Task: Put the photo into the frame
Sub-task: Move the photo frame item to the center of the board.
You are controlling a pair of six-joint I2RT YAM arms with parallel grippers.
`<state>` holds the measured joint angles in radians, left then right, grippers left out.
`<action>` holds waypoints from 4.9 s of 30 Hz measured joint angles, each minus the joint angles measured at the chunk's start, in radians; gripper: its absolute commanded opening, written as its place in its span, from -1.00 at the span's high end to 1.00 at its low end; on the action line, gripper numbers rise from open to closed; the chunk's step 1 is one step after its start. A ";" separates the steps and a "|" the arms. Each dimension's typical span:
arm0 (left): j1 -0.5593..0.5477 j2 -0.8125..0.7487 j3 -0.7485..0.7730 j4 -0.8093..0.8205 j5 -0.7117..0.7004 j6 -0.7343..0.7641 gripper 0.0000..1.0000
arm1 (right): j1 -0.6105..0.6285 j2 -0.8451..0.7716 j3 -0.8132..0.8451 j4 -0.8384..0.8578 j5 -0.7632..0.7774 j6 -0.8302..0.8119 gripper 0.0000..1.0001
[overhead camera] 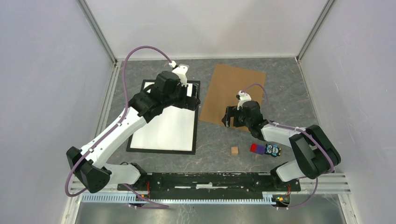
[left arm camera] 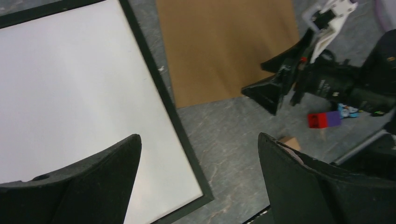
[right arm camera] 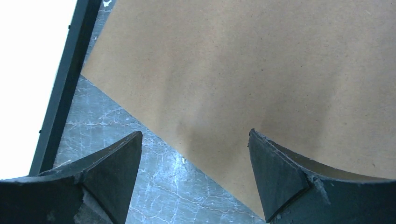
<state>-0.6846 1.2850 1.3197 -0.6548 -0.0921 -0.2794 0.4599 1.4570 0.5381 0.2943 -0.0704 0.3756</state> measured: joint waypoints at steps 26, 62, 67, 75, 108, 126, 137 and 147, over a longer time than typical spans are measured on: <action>0.029 0.491 -0.108 0.488 0.217 -0.445 -1.00 | -0.291 -0.088 -0.024 -0.077 0.072 0.153 -0.96; 0.072 1.134 0.689 0.230 -0.064 -0.251 -1.00 | -0.513 0.215 0.151 0.111 -0.094 0.115 -0.89; 0.072 1.136 0.694 0.224 -0.058 -0.264 -1.00 | -0.515 0.243 0.152 0.146 -0.130 0.129 -0.88; 0.079 1.139 0.701 0.227 0.002 -0.296 -1.00 | -0.521 0.291 0.164 0.221 -0.203 0.163 -0.87; 0.119 1.136 0.626 0.423 0.274 -0.398 -0.99 | -0.529 0.232 0.285 -0.038 -0.027 -0.004 -0.88; 0.167 1.143 0.608 0.470 0.446 -0.437 -0.88 | -0.560 0.327 0.329 -0.038 -0.118 -0.024 -0.86; 0.223 1.102 0.409 0.752 0.627 -0.588 -0.79 | -0.584 0.328 0.296 0.037 -0.175 -0.007 -0.85; 0.222 0.942 0.168 0.836 0.643 -0.706 -0.80 | -0.591 0.328 0.225 0.177 -0.216 0.031 -0.82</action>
<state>-0.4622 2.2269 1.4876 0.1810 0.5510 -0.9859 -0.1310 1.7851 0.7631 0.4717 -0.2867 0.4065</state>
